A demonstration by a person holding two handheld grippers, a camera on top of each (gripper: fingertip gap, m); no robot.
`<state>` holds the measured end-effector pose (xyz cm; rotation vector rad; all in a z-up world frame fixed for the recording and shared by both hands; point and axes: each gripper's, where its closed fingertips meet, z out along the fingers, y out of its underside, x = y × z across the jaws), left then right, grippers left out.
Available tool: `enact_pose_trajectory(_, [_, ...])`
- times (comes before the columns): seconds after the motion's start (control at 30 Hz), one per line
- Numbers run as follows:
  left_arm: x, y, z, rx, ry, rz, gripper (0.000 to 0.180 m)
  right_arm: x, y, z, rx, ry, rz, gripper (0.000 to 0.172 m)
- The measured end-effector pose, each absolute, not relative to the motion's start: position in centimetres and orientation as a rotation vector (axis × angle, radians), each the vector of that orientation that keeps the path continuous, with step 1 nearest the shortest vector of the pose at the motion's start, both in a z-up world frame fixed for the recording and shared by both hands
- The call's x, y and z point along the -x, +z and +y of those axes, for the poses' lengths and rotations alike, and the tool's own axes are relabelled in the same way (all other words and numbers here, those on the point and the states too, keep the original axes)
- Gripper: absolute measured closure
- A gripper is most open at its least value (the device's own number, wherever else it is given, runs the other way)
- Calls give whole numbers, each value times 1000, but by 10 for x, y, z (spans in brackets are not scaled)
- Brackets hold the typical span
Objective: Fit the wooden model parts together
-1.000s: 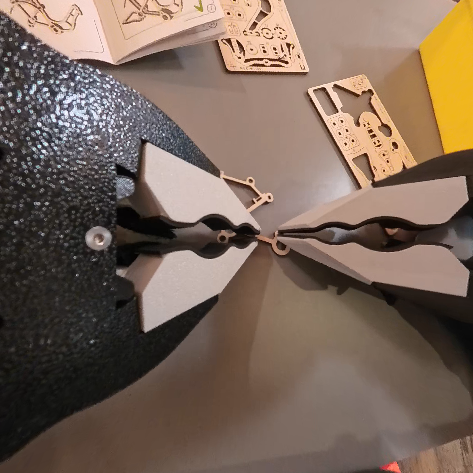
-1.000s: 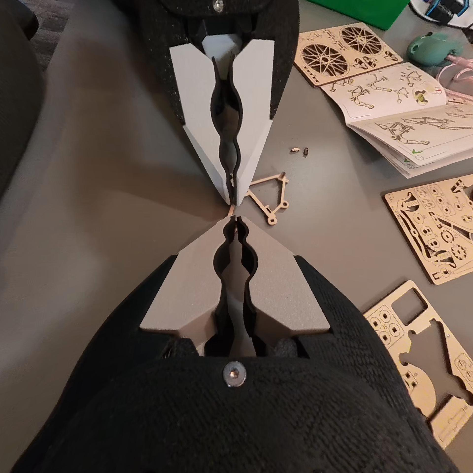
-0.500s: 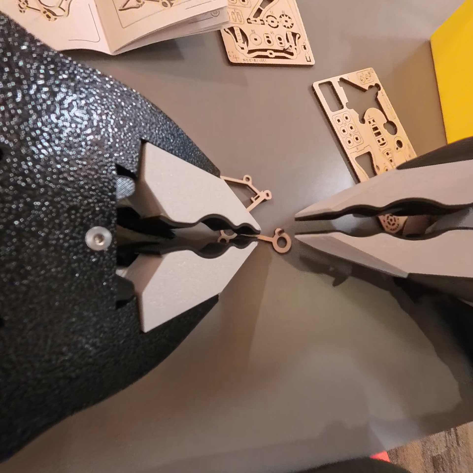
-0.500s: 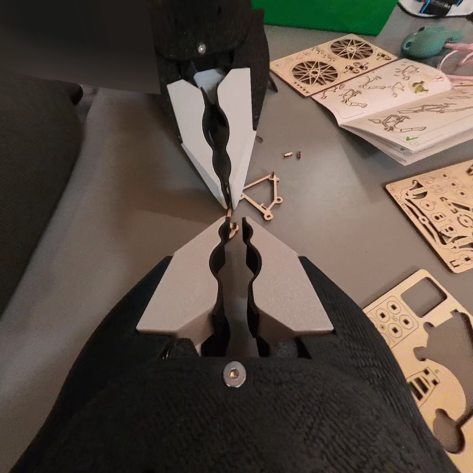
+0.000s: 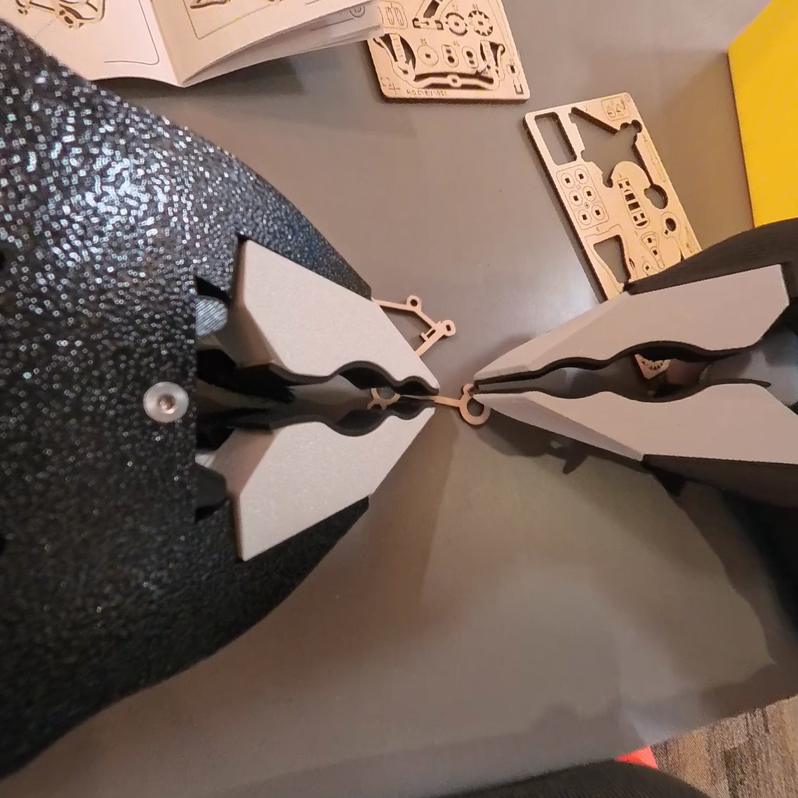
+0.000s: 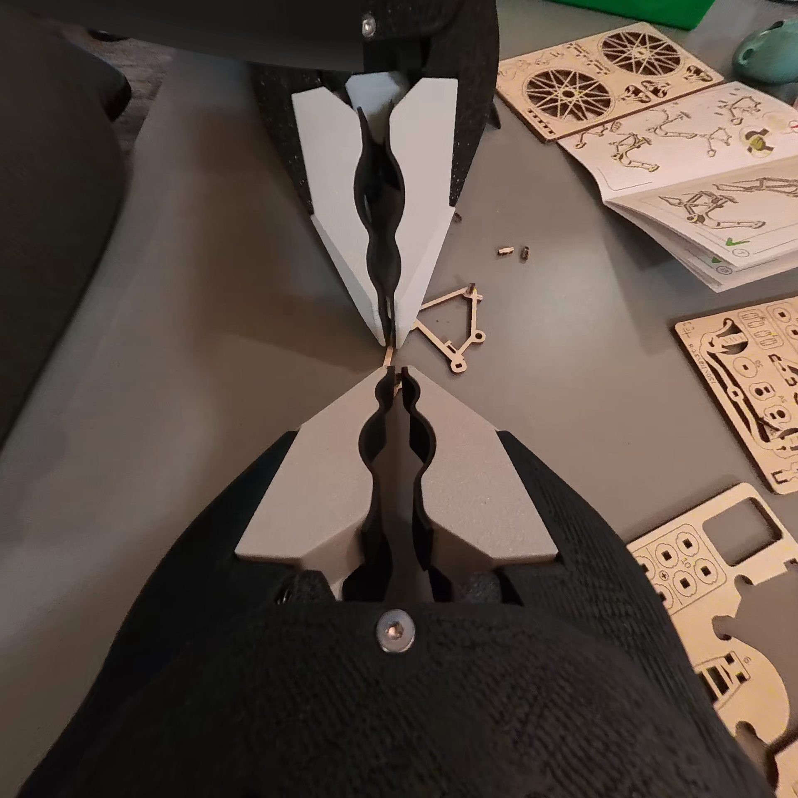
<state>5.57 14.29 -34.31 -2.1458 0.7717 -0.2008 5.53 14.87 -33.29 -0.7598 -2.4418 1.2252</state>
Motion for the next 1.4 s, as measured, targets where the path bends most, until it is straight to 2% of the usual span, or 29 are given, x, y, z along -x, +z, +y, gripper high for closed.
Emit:
enact_pose_trajectory(0.8, [-56,-342,142,2144,-248,748,180,-57,-335,147,679,1199,-2463,172])
enact_pose_trajectory(1.07, [-55,-341,143,2146,-304,701,180,-31,-282,185,838,1396,-1961,169])
enact_pose_trajectory(1.4, [-59,-338,139,2069,-225,789,180,-26,-270,204,758,1237,-1783,168])
